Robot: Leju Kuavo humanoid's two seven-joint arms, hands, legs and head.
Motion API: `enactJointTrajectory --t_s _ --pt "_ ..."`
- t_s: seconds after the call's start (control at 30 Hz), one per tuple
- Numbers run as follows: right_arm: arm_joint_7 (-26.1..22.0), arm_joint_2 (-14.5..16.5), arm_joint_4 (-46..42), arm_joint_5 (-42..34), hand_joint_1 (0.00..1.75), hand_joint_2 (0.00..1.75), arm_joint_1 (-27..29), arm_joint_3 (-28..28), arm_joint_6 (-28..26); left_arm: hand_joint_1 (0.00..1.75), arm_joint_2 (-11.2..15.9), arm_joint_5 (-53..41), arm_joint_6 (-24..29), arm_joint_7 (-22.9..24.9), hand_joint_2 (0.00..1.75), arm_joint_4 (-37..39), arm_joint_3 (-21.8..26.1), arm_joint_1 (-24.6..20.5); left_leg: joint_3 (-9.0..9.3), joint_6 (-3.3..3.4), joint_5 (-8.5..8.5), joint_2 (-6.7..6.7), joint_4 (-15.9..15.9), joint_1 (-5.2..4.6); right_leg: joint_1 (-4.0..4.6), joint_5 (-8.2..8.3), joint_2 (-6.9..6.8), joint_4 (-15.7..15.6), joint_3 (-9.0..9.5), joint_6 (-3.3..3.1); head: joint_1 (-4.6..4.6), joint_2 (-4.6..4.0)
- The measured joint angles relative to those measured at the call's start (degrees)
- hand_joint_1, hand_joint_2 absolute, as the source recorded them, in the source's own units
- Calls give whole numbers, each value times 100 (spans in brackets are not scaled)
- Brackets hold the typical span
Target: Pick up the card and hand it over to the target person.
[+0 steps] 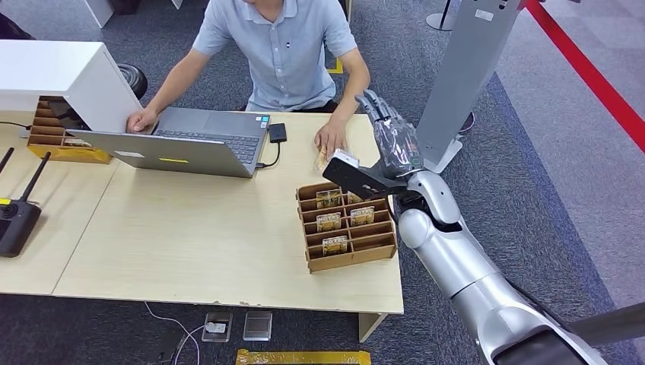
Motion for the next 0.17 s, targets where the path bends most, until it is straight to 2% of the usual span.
enactJointTrajectory --t_s 0.1,0.17 --pt "14 -51 -57 -39 0 175 36 3 13 0 -102 -10 546 -371 175 19 -32 24 1 1 0 -2 0 0 0 0 -2 -2 1 1 0 0" --pt "-5 -74 -69 -64 0 175 48 8 15 0 -118 46 568 -519 175 89 18 37 2 2 0 -4 -1 -1 -1 0 -3 -3 3 2 0 0"
